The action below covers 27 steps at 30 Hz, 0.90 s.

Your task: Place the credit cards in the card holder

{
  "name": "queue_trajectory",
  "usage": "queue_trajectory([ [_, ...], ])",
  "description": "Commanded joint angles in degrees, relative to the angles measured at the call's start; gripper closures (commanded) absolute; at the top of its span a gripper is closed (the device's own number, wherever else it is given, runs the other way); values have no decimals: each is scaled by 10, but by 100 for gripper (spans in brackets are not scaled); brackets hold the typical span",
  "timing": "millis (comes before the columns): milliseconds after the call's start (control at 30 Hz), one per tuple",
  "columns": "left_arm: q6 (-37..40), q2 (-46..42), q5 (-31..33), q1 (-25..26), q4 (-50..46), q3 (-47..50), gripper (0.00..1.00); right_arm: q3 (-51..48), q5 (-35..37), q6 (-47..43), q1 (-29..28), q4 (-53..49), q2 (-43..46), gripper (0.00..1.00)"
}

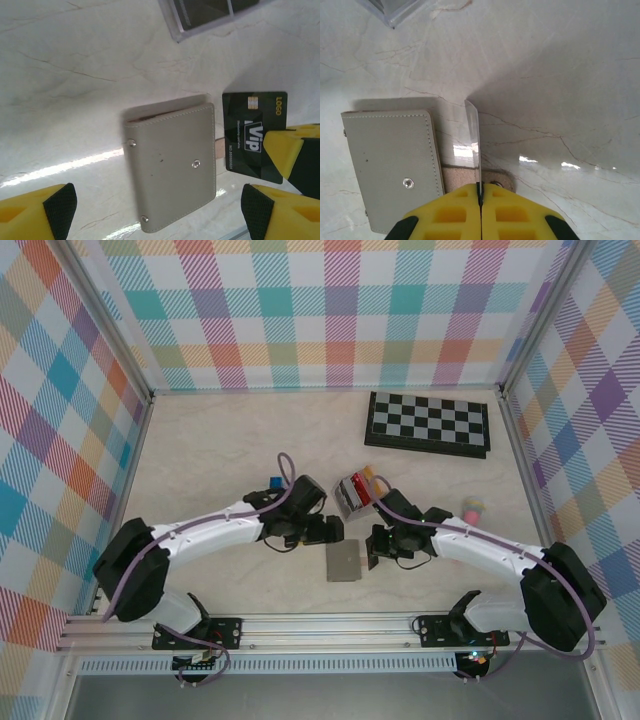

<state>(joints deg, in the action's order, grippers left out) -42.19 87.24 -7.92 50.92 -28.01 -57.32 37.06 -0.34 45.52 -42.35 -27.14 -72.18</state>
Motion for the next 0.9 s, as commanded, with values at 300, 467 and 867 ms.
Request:
queue_trajectory([
  [300,-27,137,94,73,-117,-127,9,-58,-36,28,17,25,64,93],
  [467,-35,156,105,73,-114,-127,10,-58,-39,23,23,6,78,93],
  [867,-39,172,101,73,-96,-116,10,-44,-15,14,23,-56,88,93],
])
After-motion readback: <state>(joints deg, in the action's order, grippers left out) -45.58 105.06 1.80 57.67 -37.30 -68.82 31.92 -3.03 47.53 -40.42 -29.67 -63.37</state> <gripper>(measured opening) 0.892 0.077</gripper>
